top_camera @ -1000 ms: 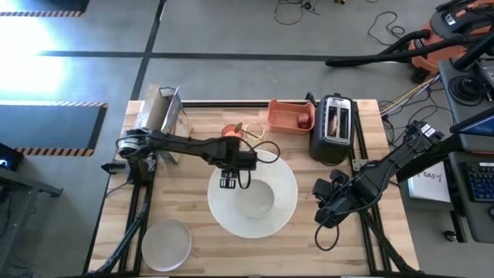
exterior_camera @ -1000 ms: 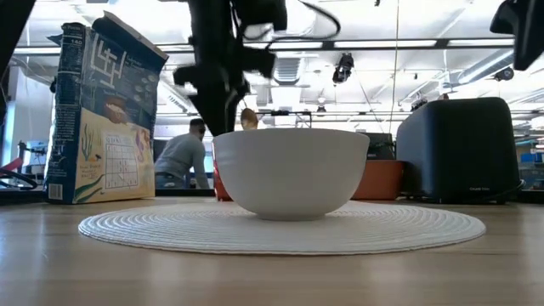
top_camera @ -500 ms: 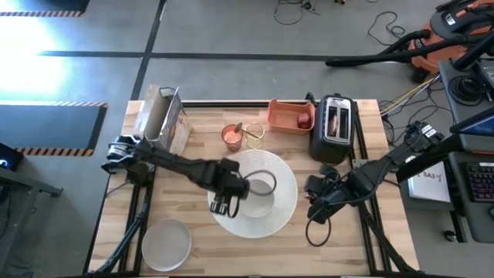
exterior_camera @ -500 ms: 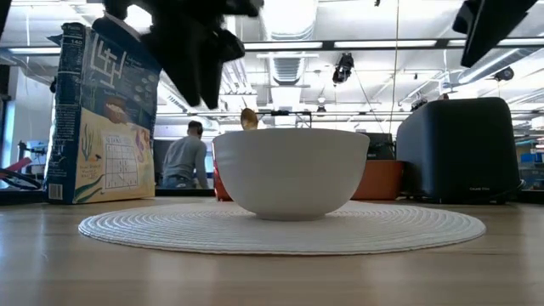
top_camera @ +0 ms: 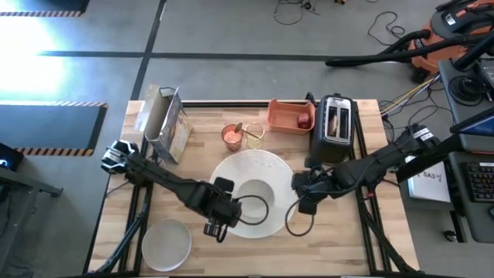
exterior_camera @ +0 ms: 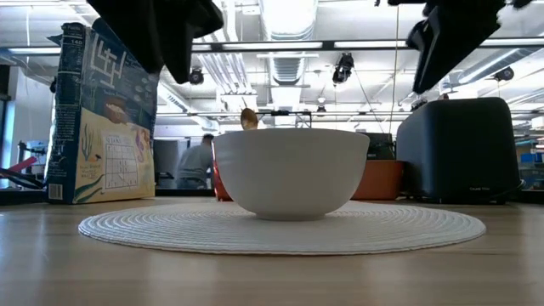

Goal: Arrange a breakfast setting
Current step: Move the white bowl to the top right of the white placemat

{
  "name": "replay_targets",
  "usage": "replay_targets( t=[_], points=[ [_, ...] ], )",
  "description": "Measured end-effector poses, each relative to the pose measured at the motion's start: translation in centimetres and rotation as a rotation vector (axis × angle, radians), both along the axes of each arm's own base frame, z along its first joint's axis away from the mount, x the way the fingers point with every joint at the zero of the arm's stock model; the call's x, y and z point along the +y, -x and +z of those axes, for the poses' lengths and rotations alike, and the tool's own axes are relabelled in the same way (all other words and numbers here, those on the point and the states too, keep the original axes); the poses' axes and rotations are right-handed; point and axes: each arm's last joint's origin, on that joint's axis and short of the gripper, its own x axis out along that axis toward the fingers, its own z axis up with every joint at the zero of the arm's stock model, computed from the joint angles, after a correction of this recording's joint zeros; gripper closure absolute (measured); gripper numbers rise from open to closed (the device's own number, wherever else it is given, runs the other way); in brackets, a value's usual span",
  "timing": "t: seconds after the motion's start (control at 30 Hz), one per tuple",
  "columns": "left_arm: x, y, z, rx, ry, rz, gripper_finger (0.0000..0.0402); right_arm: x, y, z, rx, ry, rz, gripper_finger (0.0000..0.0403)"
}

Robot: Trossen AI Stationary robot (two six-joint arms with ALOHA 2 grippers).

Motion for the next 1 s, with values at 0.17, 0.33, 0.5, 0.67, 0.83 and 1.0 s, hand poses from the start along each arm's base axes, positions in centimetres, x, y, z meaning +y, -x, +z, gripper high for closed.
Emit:
replay_targets(
  t=[0.17,0.33,0.5,0.67,0.83,1.0],
  points=[
    [-1.2,0.6,0.0,-0.006,0.006,0.006,0.0238,0.0,-1.1,-0.8,0.028,0.049,0.08,0.0294],
    [-1.4,1.1,-0.1,0.028,-0.017,-0.016,0.0238,0.4,-2.1,-1.7,0.02,0.059,0.116,0.0294],
    [-0.9,2.4,-0.3,0.048,-0.058,-0.028,0.0238,0.6,-2.4,-2.2,0.025,0.01,0.072,0.0294],
    [0.2,4.3,-1.9,-0.083,-0.021,-0.055,0.0238,0.7,-2.4,-2.2,0.015,-0.044,0.001,0.0294],
    [1.3,6.2,-3.6,-0.283,0.073,-0.053,0.0238,0.6,-2.3,-1.9,-0.001,-0.061,-0.013,0.0294],
    [2.0,7.2,-4.1,-0.46,0.101,-0.046,0.0238,0.6,-2.4,-1.3,-0.01,-0.035,0.053,0.0294]
  ],
)
